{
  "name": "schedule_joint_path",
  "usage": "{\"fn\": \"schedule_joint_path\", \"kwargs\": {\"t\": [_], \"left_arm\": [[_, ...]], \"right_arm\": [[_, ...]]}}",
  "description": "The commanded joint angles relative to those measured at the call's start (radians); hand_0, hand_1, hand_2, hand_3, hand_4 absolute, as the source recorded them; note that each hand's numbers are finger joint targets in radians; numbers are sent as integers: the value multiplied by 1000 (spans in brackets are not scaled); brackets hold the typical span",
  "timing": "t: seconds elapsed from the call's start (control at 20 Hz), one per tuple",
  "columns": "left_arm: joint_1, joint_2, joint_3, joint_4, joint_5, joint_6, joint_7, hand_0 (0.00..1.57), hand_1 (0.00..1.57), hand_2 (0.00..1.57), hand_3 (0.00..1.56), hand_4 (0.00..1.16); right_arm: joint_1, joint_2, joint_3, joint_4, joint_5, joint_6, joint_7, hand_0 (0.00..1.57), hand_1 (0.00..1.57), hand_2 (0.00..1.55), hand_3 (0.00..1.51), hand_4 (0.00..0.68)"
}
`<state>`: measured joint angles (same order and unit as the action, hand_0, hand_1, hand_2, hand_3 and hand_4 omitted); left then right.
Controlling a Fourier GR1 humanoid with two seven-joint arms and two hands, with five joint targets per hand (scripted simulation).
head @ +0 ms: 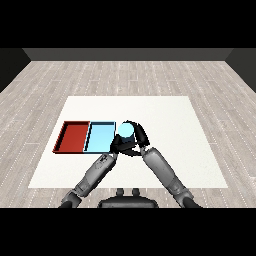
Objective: Pick the blue can and put it in the blue box
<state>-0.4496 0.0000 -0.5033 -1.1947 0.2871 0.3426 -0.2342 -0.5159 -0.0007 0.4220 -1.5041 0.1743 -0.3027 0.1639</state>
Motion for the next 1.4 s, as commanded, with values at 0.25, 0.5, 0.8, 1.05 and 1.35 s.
{"fn": "schedule_joint_path", "kwargs": {"t": [0.25,0.5,0.8,1.05,1.35], "left_arm": [[44,0,-29,-60,37,80,15,1109,1109,1263,1230,1059],[-25,0,34,22,16,62,22,1571,1571,1571,1499,1151],[-29,0,-4,70,53,148,-59,1571,1571,1565,1483,1140],[0,0,1,44,26,161,-84,1571,1571,1571,1488,1128],[-77,0,5,140,74,164,-131,1571,1571,1571,1489,1127]], "right_arm": [[114,1,104,-70,-13,-42,-24,1566,1566,1465,1378,570],[51,1,9,-39,-27,15,-10,1484,1484,1458,1384,557],[22,1,-1,3,-83,-12,-18,1473,1473,1421,1346,480],[45,1,-8,-15,-84,24,-26,0,0,0,0,0],[-25,1,-16,46,-91,8,-31,0,0,0,0,0]]}}
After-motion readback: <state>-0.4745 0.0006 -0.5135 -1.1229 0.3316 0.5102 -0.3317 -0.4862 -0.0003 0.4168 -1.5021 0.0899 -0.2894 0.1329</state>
